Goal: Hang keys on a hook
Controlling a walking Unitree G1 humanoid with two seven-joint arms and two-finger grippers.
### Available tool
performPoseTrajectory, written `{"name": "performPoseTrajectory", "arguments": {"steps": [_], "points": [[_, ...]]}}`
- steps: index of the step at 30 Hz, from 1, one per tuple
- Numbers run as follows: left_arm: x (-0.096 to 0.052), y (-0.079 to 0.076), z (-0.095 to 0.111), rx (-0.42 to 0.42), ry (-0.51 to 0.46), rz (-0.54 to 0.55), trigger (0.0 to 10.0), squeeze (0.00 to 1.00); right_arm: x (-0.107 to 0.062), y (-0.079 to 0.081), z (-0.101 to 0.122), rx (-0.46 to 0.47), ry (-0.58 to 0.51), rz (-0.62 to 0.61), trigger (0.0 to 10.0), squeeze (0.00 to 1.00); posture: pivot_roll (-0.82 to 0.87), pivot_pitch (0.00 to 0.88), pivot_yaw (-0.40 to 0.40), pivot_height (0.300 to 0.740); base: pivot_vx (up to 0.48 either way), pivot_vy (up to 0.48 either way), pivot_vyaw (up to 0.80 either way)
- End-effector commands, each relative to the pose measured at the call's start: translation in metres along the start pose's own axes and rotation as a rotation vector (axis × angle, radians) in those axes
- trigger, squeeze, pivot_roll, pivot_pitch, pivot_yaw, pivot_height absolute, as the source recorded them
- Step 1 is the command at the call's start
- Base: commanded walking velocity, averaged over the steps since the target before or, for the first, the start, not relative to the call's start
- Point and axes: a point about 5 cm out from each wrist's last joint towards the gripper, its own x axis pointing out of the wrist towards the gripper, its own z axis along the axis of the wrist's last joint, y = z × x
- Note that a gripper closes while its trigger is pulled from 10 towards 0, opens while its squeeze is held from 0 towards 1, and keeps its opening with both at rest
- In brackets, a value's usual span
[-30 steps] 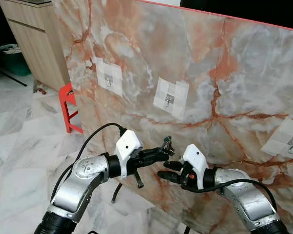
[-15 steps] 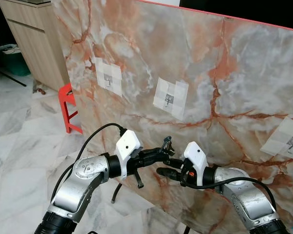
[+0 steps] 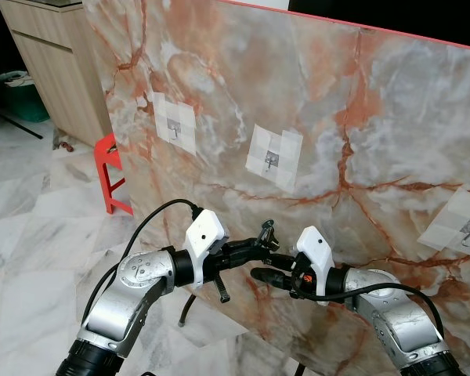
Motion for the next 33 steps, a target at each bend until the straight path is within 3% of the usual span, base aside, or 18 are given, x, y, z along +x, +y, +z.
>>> {"name": "performPoseTrajectory", "arguments": {"steps": [1,2,4,28,33], "points": [[0.004,0.001,0.005,0.036,-0.003,-0.009,10.0,0.0,-0.002,-0.003,0.012,-0.013,-0.042,-0.009,4.0,0.0,-0.12,0.0,-0.078,0.74,0.0,0.0,0.0],[0.004,0.001,0.005,0.036,-0.003,-0.008,10.0,0.0,-0.002,-0.003,0.012,-0.011,-0.045,-0.009,3.4,0.0,-0.12,0.0,-0.078,0.74,0.0,0.0,0.0],[0.004,0.001,0.005,0.037,-0.001,-0.008,10.0,0.0,-0.002,-0.003,0.012,-0.011,-0.044,-0.008,0.0,0.0,-0.12,0.0,-0.078,0.74,0.0,0.0,0.0],[0.004,0.0,0.002,0.04,0.01,-0.012,10.0,0.0,-0.004,-0.006,0.013,-0.007,-0.046,-0.03,0.0,0.0,-0.12,0.0,-0.079,0.74,0.0,0.0,0.0],[0.001,0.002,0.0,0.047,0.028,0.001,10.0,0.0,-0.009,-0.013,0.01,-0.02,-0.025,-0.064,0.0,0.0,-0.12,0.0,-0.079,0.74,0.0,0.0,0.0]]}}
